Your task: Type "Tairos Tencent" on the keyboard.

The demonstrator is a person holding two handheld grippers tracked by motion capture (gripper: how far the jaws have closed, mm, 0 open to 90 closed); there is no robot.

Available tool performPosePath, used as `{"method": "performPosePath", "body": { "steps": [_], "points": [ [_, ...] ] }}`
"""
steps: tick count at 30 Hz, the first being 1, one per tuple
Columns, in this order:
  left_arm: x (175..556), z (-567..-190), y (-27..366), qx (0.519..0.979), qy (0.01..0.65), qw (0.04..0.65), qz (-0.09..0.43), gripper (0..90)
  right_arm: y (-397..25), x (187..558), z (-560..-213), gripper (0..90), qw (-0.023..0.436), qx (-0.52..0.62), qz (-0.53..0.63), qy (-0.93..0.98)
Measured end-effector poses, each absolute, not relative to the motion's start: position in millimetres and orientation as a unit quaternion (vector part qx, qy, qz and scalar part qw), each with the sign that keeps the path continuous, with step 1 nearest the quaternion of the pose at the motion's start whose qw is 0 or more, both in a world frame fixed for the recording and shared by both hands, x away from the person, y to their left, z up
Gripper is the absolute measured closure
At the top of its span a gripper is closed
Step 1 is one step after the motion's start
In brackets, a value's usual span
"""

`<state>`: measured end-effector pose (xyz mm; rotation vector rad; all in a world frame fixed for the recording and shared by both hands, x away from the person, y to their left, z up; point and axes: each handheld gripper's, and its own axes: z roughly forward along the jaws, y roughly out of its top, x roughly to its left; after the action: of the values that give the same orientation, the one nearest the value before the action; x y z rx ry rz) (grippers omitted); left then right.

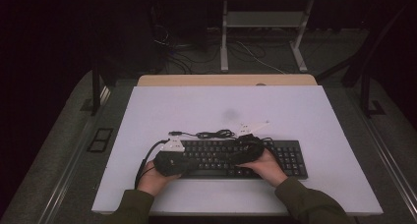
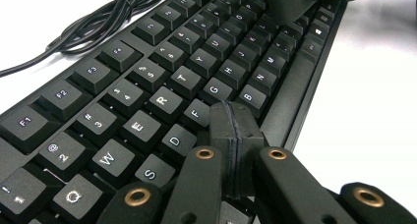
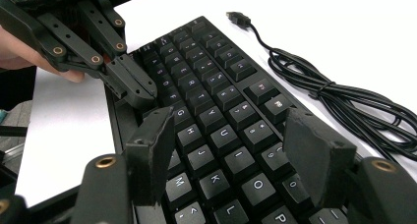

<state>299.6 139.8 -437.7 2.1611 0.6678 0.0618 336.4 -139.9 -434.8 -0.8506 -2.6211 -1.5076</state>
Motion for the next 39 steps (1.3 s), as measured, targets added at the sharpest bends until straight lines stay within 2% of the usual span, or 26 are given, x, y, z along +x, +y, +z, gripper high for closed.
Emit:
{"method": "performPosePath", "body": {
  "steps": [5,17,39],
  "points": [
    [299,-436,139,0.864,0.267,0.426,0.026,88.6,-140,337,-435,30.9,-0.003,-0.277,-0.479,-0.833],
    [301,-430,142,0.858,0.269,0.435,0.034,88.6,-140,337,-436,25.8,-0.005,-0.278,-0.485,-0.829],
    [318,-424,153,0.844,0.291,0.447,0.057,88.7,-139,337,-437,25.3,-0.012,-0.28,-0.482,-0.83]
  ]
}}
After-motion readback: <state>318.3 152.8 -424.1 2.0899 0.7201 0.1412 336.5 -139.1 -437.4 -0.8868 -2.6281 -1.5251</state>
